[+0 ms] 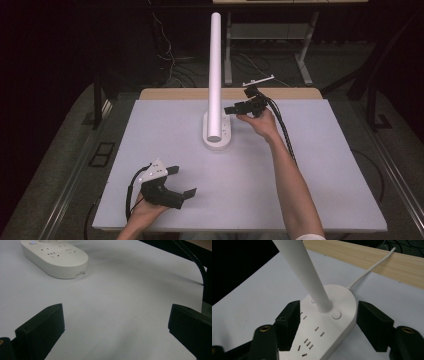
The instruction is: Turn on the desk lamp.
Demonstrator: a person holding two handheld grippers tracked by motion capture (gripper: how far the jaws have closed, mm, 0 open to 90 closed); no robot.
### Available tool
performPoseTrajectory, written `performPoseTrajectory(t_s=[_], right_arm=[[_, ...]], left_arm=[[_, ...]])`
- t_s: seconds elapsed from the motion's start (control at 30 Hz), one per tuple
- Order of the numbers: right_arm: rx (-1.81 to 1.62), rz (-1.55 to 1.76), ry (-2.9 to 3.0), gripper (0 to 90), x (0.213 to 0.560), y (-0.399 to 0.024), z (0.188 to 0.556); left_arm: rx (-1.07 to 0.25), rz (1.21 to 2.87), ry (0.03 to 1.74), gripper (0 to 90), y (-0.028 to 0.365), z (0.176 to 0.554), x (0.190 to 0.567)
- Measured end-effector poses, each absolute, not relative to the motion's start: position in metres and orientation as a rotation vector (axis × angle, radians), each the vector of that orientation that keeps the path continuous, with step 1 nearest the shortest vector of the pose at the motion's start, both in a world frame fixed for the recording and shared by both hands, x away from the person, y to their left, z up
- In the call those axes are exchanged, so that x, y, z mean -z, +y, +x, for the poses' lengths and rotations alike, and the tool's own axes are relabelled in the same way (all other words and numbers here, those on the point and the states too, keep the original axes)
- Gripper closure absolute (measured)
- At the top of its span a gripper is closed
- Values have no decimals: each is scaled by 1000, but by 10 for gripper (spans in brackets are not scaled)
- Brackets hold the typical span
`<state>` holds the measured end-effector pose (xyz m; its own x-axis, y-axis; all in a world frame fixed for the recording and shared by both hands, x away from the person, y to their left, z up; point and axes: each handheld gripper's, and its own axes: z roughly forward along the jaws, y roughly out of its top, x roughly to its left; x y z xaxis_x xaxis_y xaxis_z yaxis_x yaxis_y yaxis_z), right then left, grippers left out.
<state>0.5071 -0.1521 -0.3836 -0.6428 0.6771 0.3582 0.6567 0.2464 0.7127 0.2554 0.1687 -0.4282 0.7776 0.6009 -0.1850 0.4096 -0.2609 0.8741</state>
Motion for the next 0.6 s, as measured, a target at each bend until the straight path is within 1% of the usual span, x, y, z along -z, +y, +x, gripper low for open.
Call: performPoseTrajectory(t_s=[0.03,0.1,0.17,0.2,0.23,0.33,0.37,0.4,0.6], right_arm=[[-1398,1321,2452,405,385,-151,508],[-1402,1322,2448,418,386,-150,508],[-1422,1331,2430,459,389,-148,509],[-1422,1331,2430,459,389,-148,509],[-1428,1341,2427,496,391,-146,510],[-1437,1352,2425,549,396,-143,512],[-1437,1352,2425,549,396,-143,512],[-1437,1360,2424,582,399,-141,513],[-1453,1387,2417,702,409,-137,516]], left_arm=[[-218,1892,771,0,169,255,428],[-218,1888,774,0,168,255,428],[-218,1889,773,0,168,255,428],[-218,1889,772,0,168,255,428],[-218,1886,773,0,168,255,428],[-219,1889,771,0,169,255,428],[-219,1890,771,0,169,255,428],[-219,1891,771,0,169,255,428],[-219,1889,769,0,169,255,428]])
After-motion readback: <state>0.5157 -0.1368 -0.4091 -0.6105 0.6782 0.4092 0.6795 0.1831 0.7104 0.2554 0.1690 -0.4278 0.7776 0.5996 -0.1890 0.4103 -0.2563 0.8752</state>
